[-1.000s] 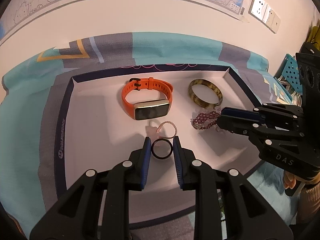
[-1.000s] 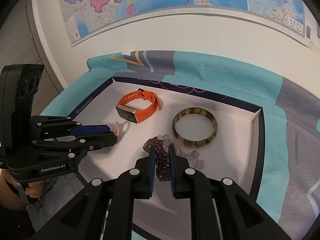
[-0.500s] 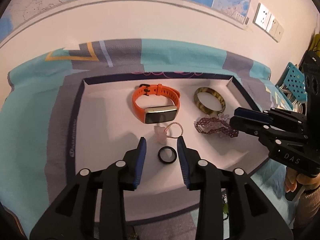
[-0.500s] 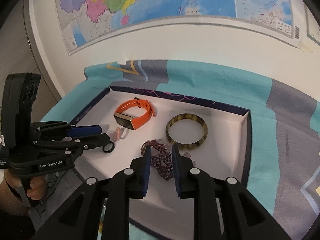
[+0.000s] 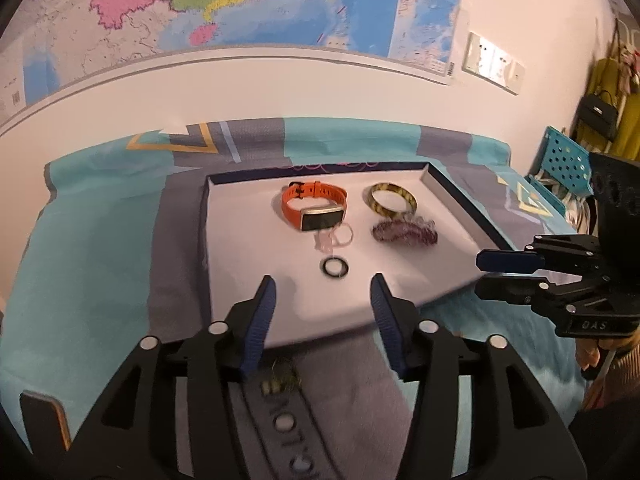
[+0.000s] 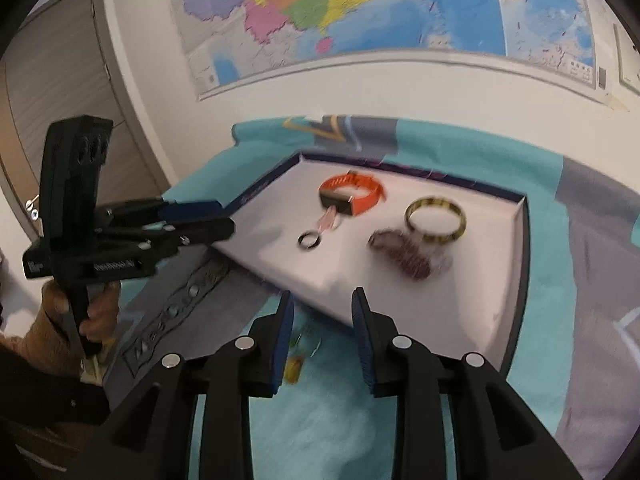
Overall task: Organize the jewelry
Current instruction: 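Withdraw both open tools from the box toward the remaining jewelry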
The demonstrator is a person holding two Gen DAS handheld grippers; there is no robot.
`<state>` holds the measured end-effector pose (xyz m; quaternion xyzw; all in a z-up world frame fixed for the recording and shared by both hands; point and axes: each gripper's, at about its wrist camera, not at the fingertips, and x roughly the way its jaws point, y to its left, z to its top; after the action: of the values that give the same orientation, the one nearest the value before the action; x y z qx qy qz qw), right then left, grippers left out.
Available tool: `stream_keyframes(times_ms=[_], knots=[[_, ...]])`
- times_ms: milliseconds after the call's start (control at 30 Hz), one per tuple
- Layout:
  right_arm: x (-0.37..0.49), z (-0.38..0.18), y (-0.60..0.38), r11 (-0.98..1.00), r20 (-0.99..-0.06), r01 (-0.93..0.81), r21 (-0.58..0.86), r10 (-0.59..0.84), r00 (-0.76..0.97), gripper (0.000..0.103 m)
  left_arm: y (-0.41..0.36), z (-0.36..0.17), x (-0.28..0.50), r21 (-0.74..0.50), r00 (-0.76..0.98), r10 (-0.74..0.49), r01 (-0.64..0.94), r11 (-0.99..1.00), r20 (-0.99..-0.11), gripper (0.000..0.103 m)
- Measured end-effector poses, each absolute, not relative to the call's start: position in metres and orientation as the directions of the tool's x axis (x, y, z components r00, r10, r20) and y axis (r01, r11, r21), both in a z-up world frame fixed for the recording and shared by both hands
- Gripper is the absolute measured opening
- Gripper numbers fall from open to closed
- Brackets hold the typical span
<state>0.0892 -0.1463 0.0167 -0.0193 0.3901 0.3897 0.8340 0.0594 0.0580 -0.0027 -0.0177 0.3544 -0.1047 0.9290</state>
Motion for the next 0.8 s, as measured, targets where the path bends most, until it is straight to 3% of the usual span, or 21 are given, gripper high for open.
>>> stream_keyframes(times_ms=[500, 800], knots=[[0.069, -0.009, -0.141, 0.697, -0.709, -0.65, 0.301, 0.62, 0.336, 0.033, 0.069, -0.029, 0.017, -0.076, 0.687, -0.206, 0.216, 0.974, -0.697, 0.054], [0.069, -0.011, -0.141, 0.703, -0.71, -0.643, 0.303, 0.617, 0.34, 0.033, 0.066, -0.045, 0.035, -0.069, 0.633, -0.17, 0.18, 0.981, -0.756, 0.042]])
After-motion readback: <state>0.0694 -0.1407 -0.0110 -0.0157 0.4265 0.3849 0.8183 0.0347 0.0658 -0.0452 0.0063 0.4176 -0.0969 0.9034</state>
